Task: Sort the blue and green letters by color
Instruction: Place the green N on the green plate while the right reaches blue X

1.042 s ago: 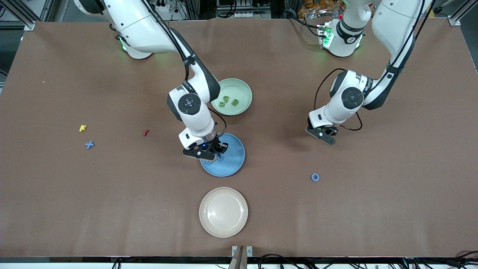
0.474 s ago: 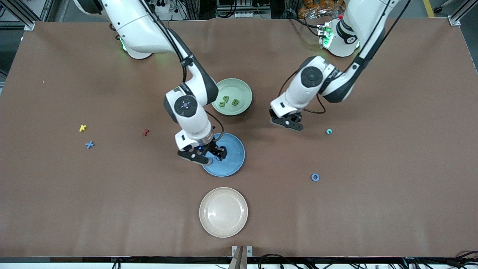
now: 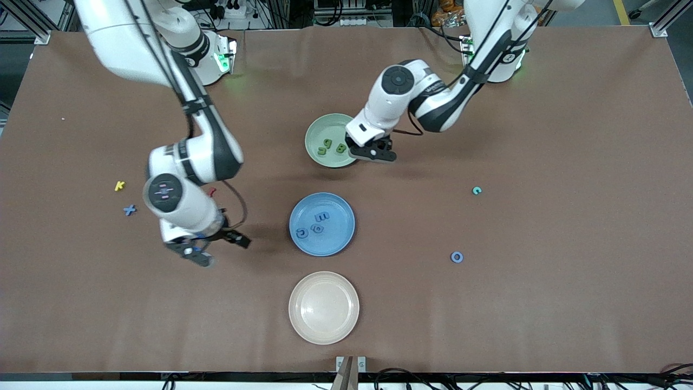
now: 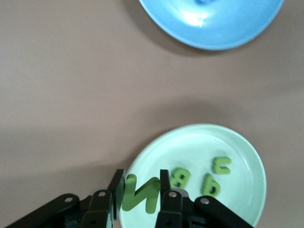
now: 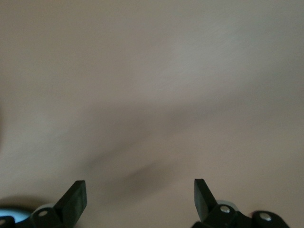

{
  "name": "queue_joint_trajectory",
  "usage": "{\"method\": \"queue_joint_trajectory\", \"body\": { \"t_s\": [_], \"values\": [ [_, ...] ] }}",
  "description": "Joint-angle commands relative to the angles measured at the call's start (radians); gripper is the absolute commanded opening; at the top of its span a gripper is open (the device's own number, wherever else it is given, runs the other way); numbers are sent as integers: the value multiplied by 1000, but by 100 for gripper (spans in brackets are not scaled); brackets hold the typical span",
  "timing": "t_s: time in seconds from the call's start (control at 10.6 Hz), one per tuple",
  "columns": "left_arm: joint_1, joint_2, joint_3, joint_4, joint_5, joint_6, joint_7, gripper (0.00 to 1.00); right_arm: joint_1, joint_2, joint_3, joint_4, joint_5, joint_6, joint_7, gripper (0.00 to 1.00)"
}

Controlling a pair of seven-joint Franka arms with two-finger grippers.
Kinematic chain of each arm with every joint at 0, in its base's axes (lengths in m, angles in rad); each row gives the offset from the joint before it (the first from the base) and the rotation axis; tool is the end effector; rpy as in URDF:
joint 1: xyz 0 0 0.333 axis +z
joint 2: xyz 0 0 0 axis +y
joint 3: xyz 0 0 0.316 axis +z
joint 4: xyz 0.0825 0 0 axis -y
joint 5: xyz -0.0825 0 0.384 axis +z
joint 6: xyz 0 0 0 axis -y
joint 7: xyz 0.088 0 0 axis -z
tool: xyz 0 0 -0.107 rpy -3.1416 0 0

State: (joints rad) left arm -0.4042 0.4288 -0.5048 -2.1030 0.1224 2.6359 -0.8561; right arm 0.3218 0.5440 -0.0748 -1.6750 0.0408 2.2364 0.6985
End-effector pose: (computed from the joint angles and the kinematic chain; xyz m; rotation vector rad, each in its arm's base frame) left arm 0.3700 -0.4691 0.2521 2.9276 -0.1474 0.0043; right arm 0.6576 0.1729 0.2900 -3.0538 0.7235 -0.0312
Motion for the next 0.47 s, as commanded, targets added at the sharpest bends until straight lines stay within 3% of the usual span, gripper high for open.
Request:
{"method": "queue_joint_trajectory", "body": {
  "t_s": [0.0, 0.19, 0.28, 0.38],
  "values": [
    [-77, 27, 9, 29, 11, -14, -101, 0, -183, -91, 20, -115, -16, 5, -106, 100],
    [-88, 60, 11, 59, 14, -14, -112, 1, -280, -119, 6, -173, -19, 12, -155, 100],
    [-94, 65, 12, 73, 14, -14, -113, 21, -300, -130, -23, -192, -21, 18, -154, 100],
    [-99, 59, 12, 78, 14, -16, -113, 85, -322, -143, -43, -225, -24, 26, -155, 100]
  ]
}}
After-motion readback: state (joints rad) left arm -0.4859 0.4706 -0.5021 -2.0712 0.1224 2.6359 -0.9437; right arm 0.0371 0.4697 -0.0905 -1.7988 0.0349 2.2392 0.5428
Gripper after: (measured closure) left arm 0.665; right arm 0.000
